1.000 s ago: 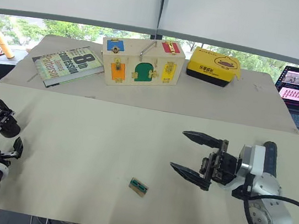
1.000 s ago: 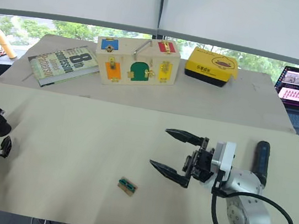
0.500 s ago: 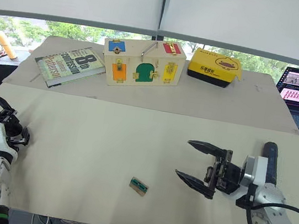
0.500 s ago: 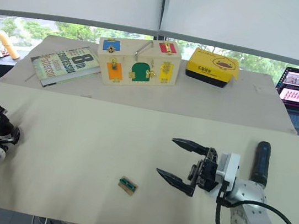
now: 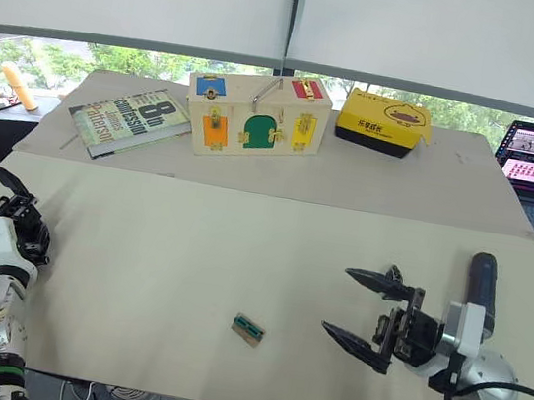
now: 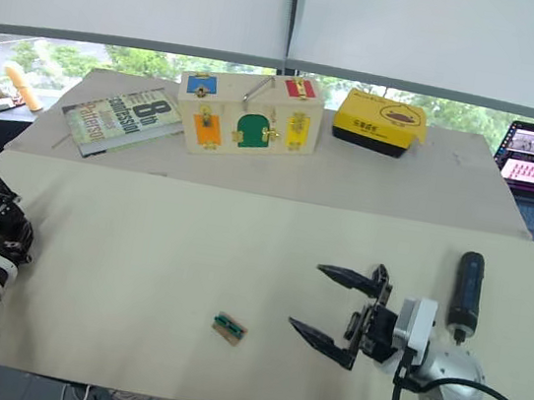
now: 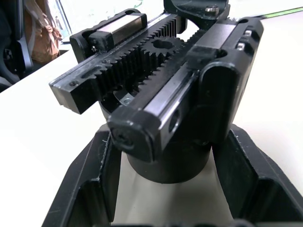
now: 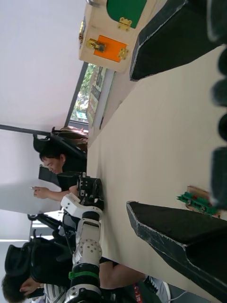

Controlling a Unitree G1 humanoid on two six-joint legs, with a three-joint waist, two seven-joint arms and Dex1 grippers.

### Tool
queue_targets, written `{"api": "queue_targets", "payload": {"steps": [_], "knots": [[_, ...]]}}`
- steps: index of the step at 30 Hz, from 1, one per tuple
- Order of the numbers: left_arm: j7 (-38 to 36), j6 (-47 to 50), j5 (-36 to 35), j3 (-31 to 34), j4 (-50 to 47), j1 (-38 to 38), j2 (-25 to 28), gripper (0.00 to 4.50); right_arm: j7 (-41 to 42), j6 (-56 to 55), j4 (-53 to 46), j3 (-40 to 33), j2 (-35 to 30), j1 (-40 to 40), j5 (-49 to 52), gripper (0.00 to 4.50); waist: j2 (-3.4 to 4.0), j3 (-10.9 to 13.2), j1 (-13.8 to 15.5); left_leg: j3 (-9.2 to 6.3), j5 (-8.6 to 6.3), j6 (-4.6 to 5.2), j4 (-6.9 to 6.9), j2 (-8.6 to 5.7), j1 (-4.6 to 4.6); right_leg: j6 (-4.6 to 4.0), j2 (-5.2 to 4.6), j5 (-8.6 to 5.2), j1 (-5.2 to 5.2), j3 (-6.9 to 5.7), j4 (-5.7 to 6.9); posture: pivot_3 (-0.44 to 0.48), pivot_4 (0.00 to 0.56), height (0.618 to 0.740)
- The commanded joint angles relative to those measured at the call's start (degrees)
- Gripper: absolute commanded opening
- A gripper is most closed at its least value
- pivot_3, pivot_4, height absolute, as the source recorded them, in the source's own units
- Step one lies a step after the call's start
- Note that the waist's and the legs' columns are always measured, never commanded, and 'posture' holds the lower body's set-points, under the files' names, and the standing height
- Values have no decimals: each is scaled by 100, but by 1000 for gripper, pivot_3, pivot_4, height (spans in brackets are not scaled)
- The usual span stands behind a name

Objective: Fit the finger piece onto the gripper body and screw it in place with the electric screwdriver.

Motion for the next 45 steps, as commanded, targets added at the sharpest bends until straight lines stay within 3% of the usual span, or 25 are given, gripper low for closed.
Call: {"api": "queue_targets", "payload": {"steps": [1,9,13,18,29,38,45], "knots": [[-25,-221,-42,40,243,-39,56,2288,160,-223,-14,-64,-36,-11,54,4500,1,0,-10,0,0,-1,0,0,2,0,-1,0,0,0,2,0,150,740],[-351,-382,-173,-127,-826,386,-55,2288,323,-312,323,-127,-78,-168,48,4500,-7,4,-14,-2,2,-2,0,1,-11,-7,-11,4,-13,2,0,0,150,740],[-975,-278,-555,-322,-2111,1021,-224,2288,396,-313,316,-261,-185,-34,82,4500,-21,12,-1,-6,1,4,0,0,-32,-3,-10,4,-17,-12,-33,0,150,740],[-1410,-190,-765,-464,-2695,1336,-255,2288,388,-374,282,-340,-179,147,70,4500,-44,23,-3,-14,-1,7,-2,2,-46,1,4,6,-16,-23,-63,0,150,740],[-2557,24,-556,-2050,-3847,1100,-263,2288,469,-515,230,-586,-270,526,117,4500,-44,25,23,-11,-2,11,-3,2,-44,3,13,6,-13,-20,-64,0,150,740],[-3449,-434,34,-3664,-3506,642,-554,2288,618,-575,-65,-786,-366,1050,190,4500,-37,26,-5,-3,-2,12,-3,3,-38,2,61,6,-10,-9,-66,0,150,740],[-3820,-801,319,-4156,-2662,250,-743,2288,574,-439,-406,-798,-404,1347,200,4500,-24,24,20,-6,-2,13,-2,6,-34,1,62,6,-8,-2,-63,0,150,740]]}}
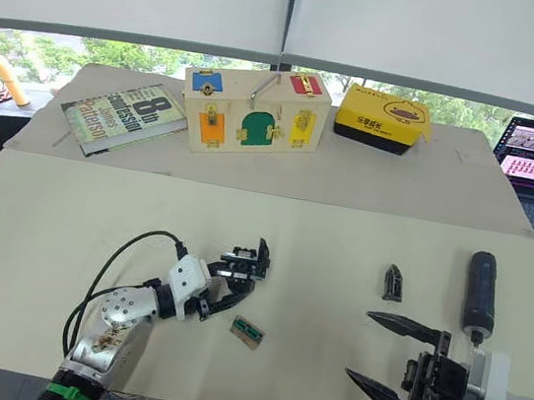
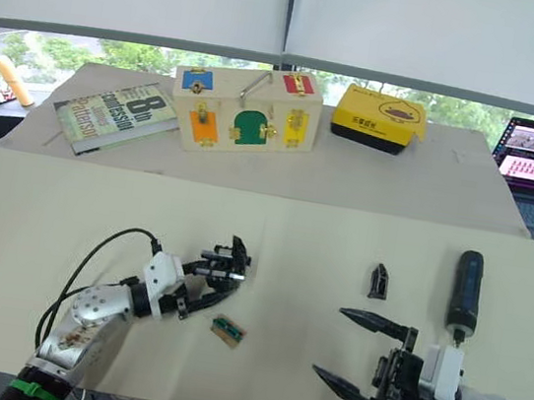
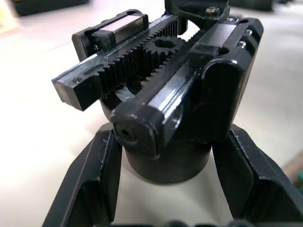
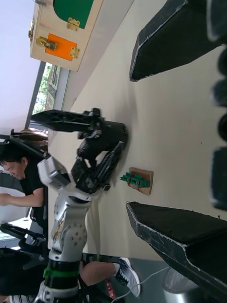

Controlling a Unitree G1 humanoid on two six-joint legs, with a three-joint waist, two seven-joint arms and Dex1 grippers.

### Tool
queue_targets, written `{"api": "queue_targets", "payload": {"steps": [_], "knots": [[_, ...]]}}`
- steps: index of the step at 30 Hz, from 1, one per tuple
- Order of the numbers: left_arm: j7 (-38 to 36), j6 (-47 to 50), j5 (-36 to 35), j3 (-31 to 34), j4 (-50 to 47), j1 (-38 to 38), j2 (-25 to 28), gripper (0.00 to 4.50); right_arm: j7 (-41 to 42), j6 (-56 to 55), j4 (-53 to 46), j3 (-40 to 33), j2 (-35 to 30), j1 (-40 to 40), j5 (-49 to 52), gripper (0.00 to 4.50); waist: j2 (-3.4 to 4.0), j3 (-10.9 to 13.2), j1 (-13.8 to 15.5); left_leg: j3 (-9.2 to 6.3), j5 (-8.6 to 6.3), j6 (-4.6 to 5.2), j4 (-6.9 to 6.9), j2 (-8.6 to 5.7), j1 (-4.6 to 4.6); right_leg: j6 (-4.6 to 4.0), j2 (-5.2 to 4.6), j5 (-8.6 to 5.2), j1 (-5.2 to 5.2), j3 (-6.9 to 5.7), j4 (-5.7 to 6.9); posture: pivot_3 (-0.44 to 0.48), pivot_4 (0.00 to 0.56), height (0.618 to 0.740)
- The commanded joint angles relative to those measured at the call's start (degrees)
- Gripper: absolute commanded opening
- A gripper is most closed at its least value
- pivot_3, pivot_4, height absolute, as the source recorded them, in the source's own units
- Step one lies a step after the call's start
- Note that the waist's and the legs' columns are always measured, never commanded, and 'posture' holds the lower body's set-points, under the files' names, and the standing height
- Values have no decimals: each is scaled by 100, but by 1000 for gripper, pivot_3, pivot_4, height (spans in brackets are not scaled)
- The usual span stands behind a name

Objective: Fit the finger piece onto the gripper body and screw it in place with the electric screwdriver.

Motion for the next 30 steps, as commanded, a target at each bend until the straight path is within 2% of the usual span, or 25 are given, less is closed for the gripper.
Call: {"api": "queue_targets", "payload": {"steps": [1,6,13,15,17,18,24,30], "knots": [[-275,-341,-60,-116,225,-275,-120,2288,-51,-17,-362,-104,-75,83,187,4500,8,-3,14,0,0,2,0,0,1,0,-6,0,0,1,0,0,150,740],[-457,-484,91,-306,907,-651,-361,2288,-133,27,-501,-148,-127,227,164,4500,32,-15,158,-1,-8,26,6,-6,0,9,-29,6,8,-6,-3,0,150,740],[-471,-347,166,-321,1193,-824,-479,2288,-262,25,-613,-167,-179,328,156,4500,47,-23,198,-5,-20,66,35,-13,0,31,-67,17,33,-13,-11,0,150,740],[-581,-167,87,-299,1153,-746,-383,3335,-296,40,-638,-162,-198,336,161,4500,48,-24,186,-6,-23,71,39,-13,1,35,-82,19,37,-12,-12,0,150,740],[-671,-107,13,-236,1110,-659,-279,4184,-326,58,-669,-153,-218,348,163,4500,49,-24,162,-6,-25,75,40,-13,2,37,-82,19,39,-12,-14,0,150,740],[-707,-123,-8,-209,1102,-633,-237,4456,-343,70,-684,-145,-228,349,166,4500,49,-25,148,-6,-25,75,39,-13,4,38,-82,19,40,-11,-14,0,150,740],[-1016,-200,-233,34,1108,-556,127,4456,-486,185,-916,-37,-219,498,174,4500,55,-28,58,-6,-20,64,25,-4,13,32,-74,15,39,-8,-13,0,150,740],[-1858,-102,-552,123,1531,-1003,526,4456,-581,265,-953,-9,-225,447,162,4500,55,-28,48,-7,-18,61,18,-4,9,29,-71,12,31,-11,-12,0,150,740]]}}
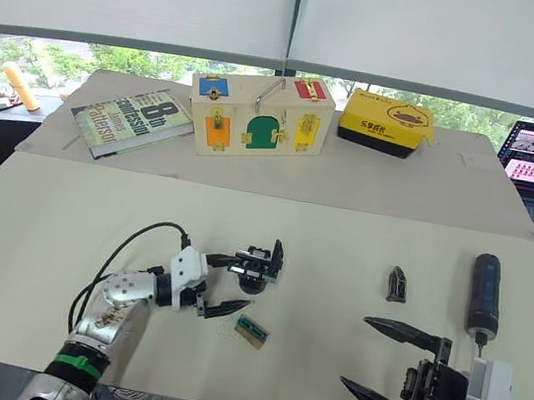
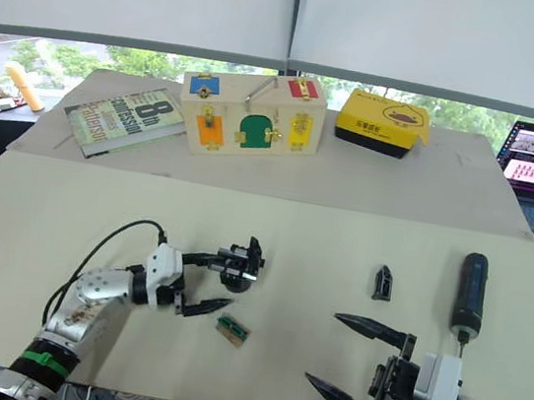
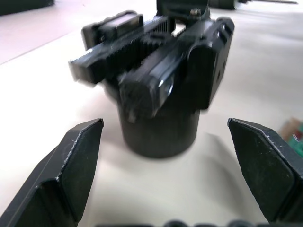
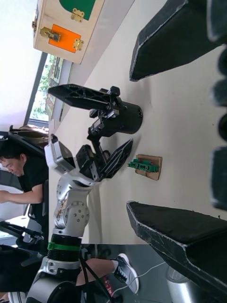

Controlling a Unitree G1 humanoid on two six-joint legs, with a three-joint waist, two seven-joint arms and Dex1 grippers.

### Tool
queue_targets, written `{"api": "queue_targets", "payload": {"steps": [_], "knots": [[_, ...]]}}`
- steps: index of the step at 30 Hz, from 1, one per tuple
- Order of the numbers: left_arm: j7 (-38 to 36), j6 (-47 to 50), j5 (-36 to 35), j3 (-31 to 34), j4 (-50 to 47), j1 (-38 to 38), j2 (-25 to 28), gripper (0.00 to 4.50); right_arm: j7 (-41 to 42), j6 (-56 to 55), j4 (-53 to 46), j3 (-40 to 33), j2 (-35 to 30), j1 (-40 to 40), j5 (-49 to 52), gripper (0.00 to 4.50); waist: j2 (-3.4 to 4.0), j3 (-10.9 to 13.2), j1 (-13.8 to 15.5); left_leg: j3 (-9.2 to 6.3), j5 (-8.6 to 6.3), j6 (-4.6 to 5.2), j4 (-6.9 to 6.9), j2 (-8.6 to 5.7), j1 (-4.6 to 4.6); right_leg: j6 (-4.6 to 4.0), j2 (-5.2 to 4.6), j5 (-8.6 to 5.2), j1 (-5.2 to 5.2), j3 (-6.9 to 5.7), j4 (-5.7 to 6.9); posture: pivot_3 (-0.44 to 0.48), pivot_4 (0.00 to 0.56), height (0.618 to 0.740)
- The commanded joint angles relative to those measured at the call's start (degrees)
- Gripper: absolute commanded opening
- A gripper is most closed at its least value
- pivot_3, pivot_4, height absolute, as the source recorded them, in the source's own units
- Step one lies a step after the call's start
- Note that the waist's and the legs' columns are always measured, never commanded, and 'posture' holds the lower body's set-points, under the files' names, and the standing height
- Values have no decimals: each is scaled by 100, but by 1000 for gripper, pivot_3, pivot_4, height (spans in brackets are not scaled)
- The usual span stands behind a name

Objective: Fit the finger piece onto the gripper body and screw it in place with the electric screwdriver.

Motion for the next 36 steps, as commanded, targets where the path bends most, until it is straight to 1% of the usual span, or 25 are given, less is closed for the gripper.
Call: {"api": "queue_targets", "payload": {"steps": [1,3,6,8,11,15,18,21,22,23,24,26,28,31,33,36], "knots": [[-477,114,-101,89,414,-312,159,4456,-69,52,-228,-23,-38,-29,155,4500,0,0,5,1,0,0,0,0,-2,0,2,0,-3,0,0,0,150,740],[-906,258,-102,-28,805,-771,129,4456,-99,92,-266,-23,-45,-22,156,4500,-2,1,16,1,0,0,2,-1,-5,0,9,0,-3,-1,-1,0,150,740],[-1430,150,85,-248,1502,-1424,-26,4456,-158,184,-370,-11,-79,1,173,4500,-3,2,73,1,1,1,16,-7,-17,1,32,1,-8,-7,1,0,150,740],[-1695,61,161,-336,1803,-1661,-108,4456,-195,263,-422,-20,-100,23,196,4500,-3,2,74,3,0,2,20,-9,-20,4,37,2,-8,-5,-1,0,150,740],[-1892,-244,292,-387,2286,-1997,-330,4456,-231,373,-512,-66,-140,99,234,4500,-4,3,76,5,-2,6,24,-12,-21,12,45,0,-7,1,-3,0,150,740],[-2045,-477,370,-405,2538,-2142,-559,4456,-396,467,-688,-39,-148,134,214,4500,-5,3,74,4,-4,7,21,-15,-25,14,55,-2,-7,1,-13,0,150,740],[-1965,-662,461,-388,2675,-2182,-680,4456,-485,550,-810,-45,-162,159,212,4500,-6,4,91,2,-4,7,24,-14,-26,14,53,-2,-7,1,-12,0,150,740],[-1941,-653,446,-323,2665,-2164,-749,4456,-534,601,-809,-151,-209,157,230,4500,-6,4,93,0,-8,14,28,-13,-25,15,43,-2,-5,2,-10,0,150,740],[-1937,-667,444,-301,2641,-2147,-755,3950,-545,613,-807,-167,-221,154,236,4500,-6,4,92,-1,-12,22,28,-14,-25,18,33,-1,-4,2,-9,0,150,740],[-1937,-680,448,-285,2628,-2136,-758,3664,-553,620,-807,-171,-230,151,241,4500,-6,4,91,0,-16,29,28,-14,-26,20,29,0,-5,2,-9,0,150,740],[-1940,-628,411,-258,2528,-2069,-746,3165,-562,626,-810,-171,-238,154,244,4500,-6,4,87,0,-19,34,32,-14,-27,22,27,1,-5,1,-9,0,150,740],[-1838,-717,314,-141,2214,-1879,-722,2369,-584,639,-822,-168,-246,164,243,4500,-6,4,77,0,-20,36,35,-14,-29,24,24,3,-5,0,-10,0,150,740],[-1510,-678,209,59,1755,-1654,-716,2287,-594,644,-835,-174,-241,188,236,4500,-6,4,59,1,-22,39,37,-14,-29,28,20,0,-6,1,-10,0,150,740],[-962,-214,143,244,930,-1217,-657,2287,-619,625,-840,-192,-222,214,253,4500,-6,4,46,0,-22,38,38,-13,-49,32,10,-2,-26,2,-12,0,150,740],[-416,134,275,288,149,-720,-590,2287,-642,632,-831,-173,-216,187,248,4500,-6,5,26,-6,-22,38,56,-12,-81,32,14,-1,-48,-4,-6,0,150,740],[373,746,427,256,-883,-87,-602,2287,-679,649,-830,-118,-209,145,223,4500,-4,6,4,-8,-22,37,57,-13,-83,34,14,0,-45,-6,-6,0,150,740]]}}
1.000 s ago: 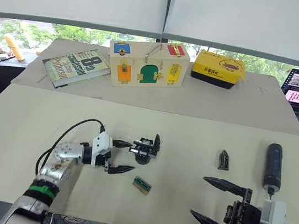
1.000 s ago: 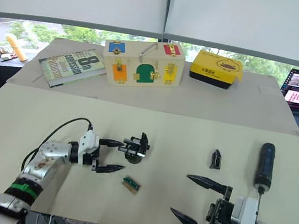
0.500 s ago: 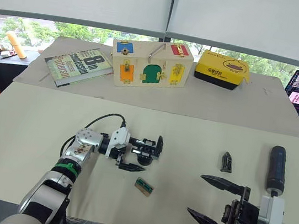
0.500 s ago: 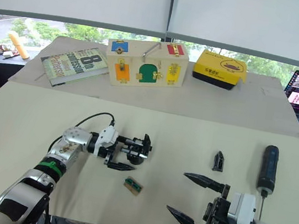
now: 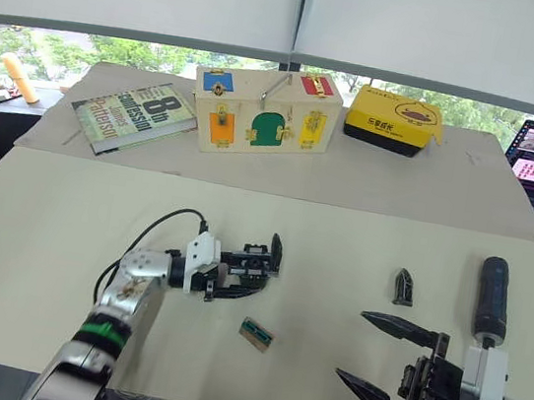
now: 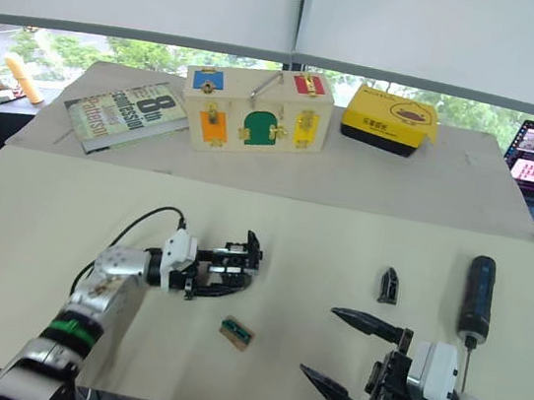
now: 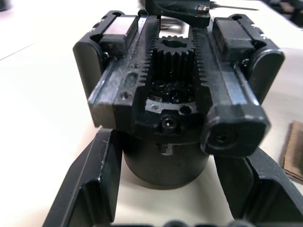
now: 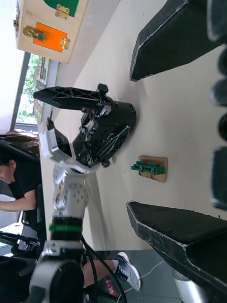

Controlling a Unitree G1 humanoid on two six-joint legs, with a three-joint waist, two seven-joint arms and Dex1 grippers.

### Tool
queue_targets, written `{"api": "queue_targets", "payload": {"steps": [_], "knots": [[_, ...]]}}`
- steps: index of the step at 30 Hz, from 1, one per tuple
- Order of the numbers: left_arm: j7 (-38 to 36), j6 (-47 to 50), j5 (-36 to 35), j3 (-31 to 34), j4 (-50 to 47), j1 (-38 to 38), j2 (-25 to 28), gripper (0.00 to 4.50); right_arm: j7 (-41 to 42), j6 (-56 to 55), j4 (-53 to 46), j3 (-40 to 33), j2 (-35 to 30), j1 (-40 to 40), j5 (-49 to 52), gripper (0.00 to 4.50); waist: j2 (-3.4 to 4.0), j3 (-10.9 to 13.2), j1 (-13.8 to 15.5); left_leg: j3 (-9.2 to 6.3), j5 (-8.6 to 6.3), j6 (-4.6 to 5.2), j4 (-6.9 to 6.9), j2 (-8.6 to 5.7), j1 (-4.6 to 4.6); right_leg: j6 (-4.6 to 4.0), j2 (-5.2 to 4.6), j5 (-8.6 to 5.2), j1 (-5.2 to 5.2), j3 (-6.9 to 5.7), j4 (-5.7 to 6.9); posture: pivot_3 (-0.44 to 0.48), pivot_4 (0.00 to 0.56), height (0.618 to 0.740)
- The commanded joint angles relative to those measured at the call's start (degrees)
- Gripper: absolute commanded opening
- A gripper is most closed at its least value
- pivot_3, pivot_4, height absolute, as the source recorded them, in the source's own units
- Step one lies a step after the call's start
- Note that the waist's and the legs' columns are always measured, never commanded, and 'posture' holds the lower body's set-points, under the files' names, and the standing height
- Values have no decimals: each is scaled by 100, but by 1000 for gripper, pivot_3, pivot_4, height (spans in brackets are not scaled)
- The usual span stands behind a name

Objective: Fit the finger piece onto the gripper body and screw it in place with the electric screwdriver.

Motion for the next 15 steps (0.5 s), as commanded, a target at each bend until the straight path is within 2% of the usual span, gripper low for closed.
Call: {"api": "queue_targets", "payload": {"steps": [1,4,8,10,15], "knots": [[851,640,46,27,-1233,453,-76,2287,-51,7,-231,-66,0,-29,120,4500,0,0,4,-3,0,0,1,0,-2,1,2,1,0,0,-2,0,150,740],[1475,1116,189,-103,-1844,800,-243,2287,-71,56,-283,-76,-28,-18,162,4500,3,2,58,-6,0,1,5,-2,-1,4,-3,2,7,4,-2,0,150,740],[2050,1236,522,-343,-2249,1149,-402,2287,-70,134,-356,-122,-79,21,266,4500,4,2,83,-7,0,0,5,-1,-1,4,-4,2,6,12,-2,0,150,740],[2178,1233,689,-485,-2278,1268,-386,2287,-75,170,-386,-136,-99,16,299,4500,4,2,92,-8,0,0,5,-1,0,4,-4,2,6,11,0,0,150,740],[2256,1450,581,-577,-2290,1370,-363,2287,-91,225,-392,-151,-138,-52,334,4500,5,1,95,-8,0,0,5,-1,3,3,-4,2,10,6,0,0,150,740]]}}
